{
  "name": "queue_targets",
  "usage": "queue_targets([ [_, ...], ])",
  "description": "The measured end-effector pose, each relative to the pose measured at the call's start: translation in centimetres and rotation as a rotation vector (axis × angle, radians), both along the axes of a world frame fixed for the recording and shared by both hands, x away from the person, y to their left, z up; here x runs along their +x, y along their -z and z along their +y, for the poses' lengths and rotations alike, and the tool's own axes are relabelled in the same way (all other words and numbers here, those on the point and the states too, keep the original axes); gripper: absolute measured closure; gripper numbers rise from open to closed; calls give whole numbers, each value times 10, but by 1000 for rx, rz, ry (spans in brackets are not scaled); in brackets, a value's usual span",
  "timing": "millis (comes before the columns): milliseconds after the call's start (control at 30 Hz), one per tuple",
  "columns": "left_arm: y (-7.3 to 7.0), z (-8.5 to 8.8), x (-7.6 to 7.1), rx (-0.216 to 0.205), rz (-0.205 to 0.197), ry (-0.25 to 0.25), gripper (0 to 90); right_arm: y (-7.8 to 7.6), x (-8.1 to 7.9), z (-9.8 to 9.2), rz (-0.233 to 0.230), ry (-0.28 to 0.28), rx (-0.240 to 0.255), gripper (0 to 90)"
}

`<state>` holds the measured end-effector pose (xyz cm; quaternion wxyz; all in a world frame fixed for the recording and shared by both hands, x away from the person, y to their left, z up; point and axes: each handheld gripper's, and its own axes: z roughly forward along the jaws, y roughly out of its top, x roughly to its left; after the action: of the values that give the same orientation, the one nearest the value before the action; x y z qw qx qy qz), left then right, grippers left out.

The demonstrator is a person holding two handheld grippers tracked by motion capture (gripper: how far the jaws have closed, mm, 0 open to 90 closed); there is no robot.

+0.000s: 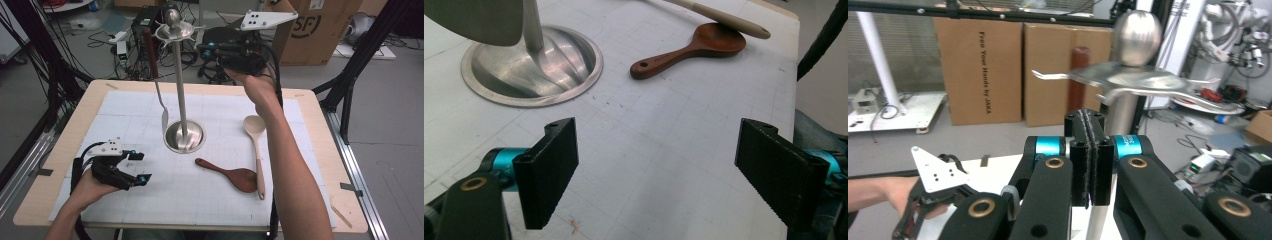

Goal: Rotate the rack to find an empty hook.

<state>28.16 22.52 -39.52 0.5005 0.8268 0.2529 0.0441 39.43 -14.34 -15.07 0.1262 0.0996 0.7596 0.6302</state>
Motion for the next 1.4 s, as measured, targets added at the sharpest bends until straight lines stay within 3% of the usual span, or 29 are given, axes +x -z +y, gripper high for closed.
queue_targets([
  [100, 0, 0, 0, 2, 0, -1, 182, -2, 3, -7, 0, 22, 13, 900],
  [333, 0, 0, 0, -1, 0, 2, 181, -4, 7, -3, 1, 27, 10, 900],
  [1400, 0, 1, 0, -2, 0, -4, 181, -7, 1, 17, -22, -18, -16, 900],
])
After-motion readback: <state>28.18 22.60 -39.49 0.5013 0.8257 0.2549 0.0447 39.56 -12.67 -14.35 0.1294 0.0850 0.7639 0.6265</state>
